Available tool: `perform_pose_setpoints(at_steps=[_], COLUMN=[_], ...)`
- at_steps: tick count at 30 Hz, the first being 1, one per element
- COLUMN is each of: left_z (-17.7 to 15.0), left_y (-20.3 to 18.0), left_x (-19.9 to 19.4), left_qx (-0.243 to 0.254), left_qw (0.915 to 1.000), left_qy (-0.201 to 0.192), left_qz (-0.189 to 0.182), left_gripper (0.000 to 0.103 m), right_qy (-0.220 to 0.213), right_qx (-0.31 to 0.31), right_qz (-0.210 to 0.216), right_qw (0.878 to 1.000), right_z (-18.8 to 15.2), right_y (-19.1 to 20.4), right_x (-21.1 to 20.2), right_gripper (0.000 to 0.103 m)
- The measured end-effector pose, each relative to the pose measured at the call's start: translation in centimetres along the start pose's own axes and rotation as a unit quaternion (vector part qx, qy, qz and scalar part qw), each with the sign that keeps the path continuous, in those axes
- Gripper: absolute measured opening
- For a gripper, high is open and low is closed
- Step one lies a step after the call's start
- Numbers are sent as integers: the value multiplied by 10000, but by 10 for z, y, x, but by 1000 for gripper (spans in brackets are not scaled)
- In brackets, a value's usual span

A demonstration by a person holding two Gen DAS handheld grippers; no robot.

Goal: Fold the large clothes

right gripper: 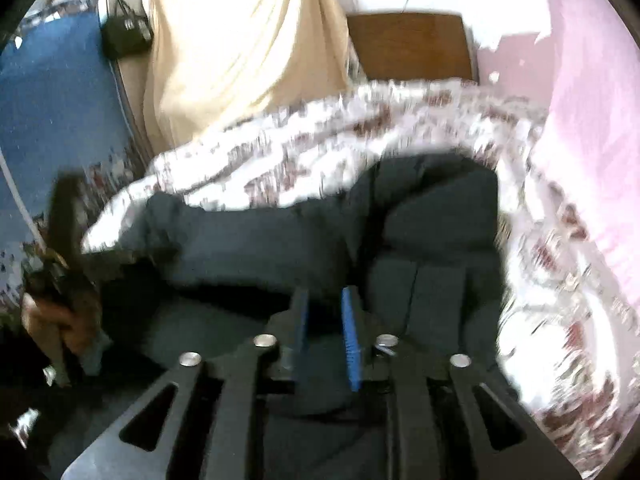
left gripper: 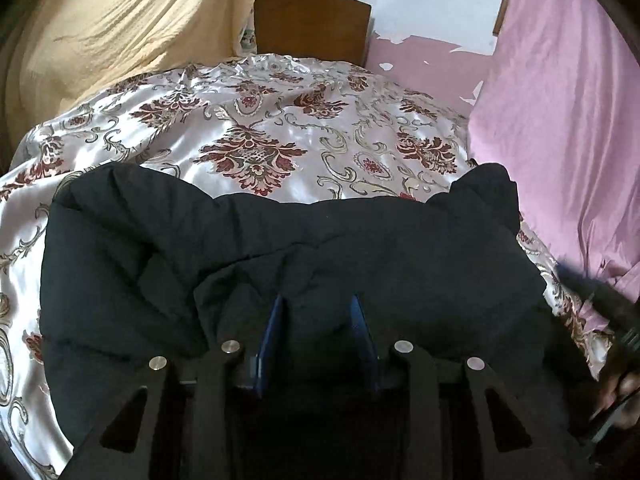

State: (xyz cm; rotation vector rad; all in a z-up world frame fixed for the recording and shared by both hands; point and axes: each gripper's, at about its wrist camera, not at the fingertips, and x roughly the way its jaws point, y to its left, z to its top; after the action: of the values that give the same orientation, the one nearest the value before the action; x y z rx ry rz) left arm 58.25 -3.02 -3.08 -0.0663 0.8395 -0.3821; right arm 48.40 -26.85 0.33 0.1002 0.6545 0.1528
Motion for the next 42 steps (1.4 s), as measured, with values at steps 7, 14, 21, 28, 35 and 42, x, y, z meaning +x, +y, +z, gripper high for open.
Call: perform_pose_setpoints(at_steps=[7,14,21,28,35,42], left_z=[1,-1,3,1,-15,-17], left_y=[-1,0,2,1,2,5], left_x=[3,24,53,55,17,38], left_qx=[110,448,535,598,823,805], left_qw=[9999,9989,9981,9975,9957,9952], left_qy=[6,63,69,-72,-24,37], left_qz=[32,131,308,362,427,558], left_gripper=[34,33,33,33,35,35], right_qy=[488,767,724,571,539,569], right_qx=[-289,-762,-842,-729,-541,-692], right_qz=[247,-6,-182,-157,13,-177], right_qw=[9981,9941,9936,9956,9971,9958], right_z=[49,24,17,12,12,-1], right_y=[27,32,32,29,25,24], right_x=[73,120,155,161,117,138], right_gripper=[35,35,36,35,38,39])
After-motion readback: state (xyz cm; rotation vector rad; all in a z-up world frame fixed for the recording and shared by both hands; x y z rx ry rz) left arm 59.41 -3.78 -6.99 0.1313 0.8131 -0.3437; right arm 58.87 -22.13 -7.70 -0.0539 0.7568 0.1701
